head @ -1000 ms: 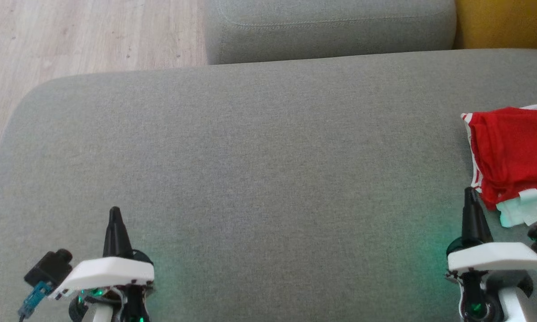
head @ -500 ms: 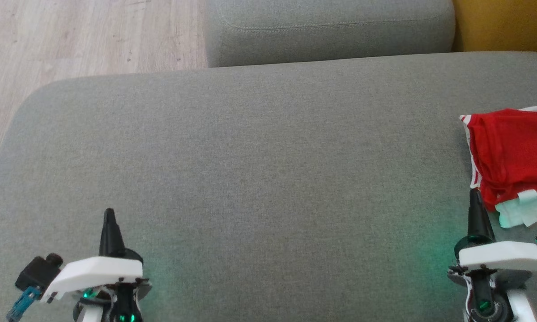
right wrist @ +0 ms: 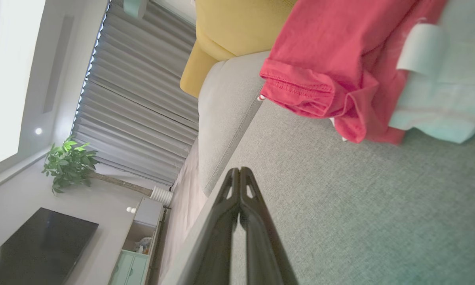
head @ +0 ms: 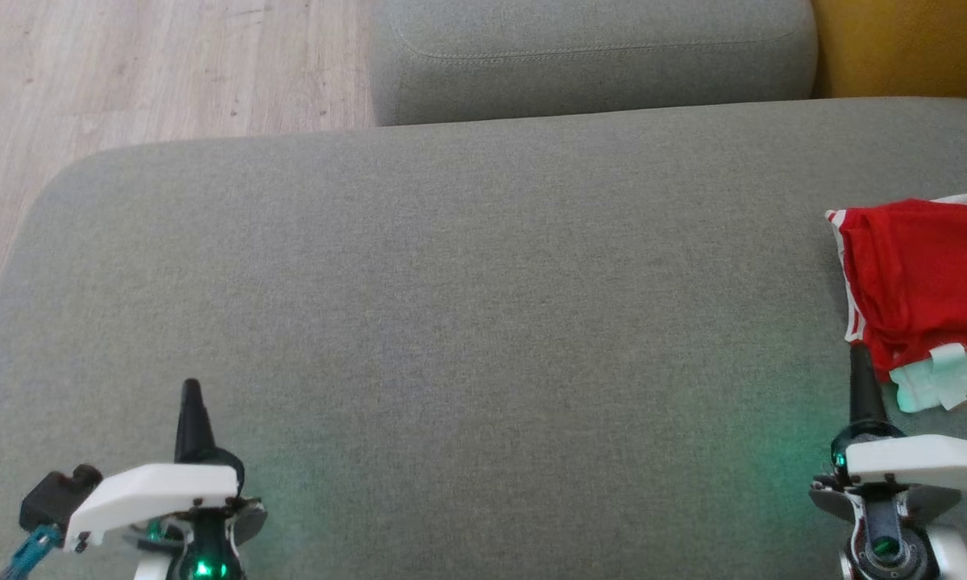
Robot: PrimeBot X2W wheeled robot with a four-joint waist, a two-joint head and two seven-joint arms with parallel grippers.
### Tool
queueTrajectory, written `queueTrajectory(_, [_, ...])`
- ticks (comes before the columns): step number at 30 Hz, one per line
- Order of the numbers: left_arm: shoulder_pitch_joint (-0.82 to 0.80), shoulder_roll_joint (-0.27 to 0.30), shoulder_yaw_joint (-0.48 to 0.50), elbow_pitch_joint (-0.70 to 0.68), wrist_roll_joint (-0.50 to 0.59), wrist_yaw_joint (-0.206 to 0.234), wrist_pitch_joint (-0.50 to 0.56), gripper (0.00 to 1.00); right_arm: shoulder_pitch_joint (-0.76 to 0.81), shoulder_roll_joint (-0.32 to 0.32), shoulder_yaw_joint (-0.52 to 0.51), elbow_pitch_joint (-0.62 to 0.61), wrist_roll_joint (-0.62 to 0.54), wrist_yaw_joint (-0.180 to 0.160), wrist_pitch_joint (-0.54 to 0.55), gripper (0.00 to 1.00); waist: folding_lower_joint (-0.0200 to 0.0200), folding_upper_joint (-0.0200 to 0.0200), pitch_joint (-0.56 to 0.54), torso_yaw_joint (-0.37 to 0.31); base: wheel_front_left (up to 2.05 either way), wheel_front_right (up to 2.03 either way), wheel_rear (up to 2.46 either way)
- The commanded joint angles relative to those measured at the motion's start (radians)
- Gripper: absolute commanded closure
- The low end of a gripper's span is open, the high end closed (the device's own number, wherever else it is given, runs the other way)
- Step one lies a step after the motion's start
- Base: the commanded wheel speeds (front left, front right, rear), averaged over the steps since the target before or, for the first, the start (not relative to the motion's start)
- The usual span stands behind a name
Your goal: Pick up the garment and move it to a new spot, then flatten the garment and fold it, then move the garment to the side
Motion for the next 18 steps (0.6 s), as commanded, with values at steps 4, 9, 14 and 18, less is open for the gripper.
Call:
queueTrajectory(4, [-0.023, 0.003, 0.041, -0.042, -0.051, -0.015, 0.015, 1.00, -0.049, -0.004, 0.004, -0.041, 0.063, 0.003, 0.014, 1.00, 0.0000, 0.0000, -0.003, 0.000, 0.00, 0.00, 0.00])
queueTrajectory(9, [-0.022, 0.003, 0.052, -0.045, -0.101, -0.021, 0.030, 1.00, -0.050, -0.004, 0.000, -0.043, 0.122, 0.003, 0.028, 1.00, 0.0000, 0.0000, -0.006, 0.000, 0.00, 0.00, 0.00])
queueTrajectory(14, [-0.021, 0.004, 0.063, -0.048, -0.150, -0.028, 0.044, 1.00, -0.051, -0.005, -0.004, -0.045, 0.181, 0.003, 0.043, 1.00, 0.0000, 0.0000, -0.009, 0.000, 0.00, 0.00, 0.00])
queueTrajectory(18, [-0.020, 0.004, 0.072, -0.051, -0.190, -0.033, 0.056, 1.00, -0.052, -0.005, -0.007, -0.047, 0.228, 0.003, 0.055, 1.00, 0.0000, 0.0000, -0.011, 0.000, 0.00, 0.00, 0.00])
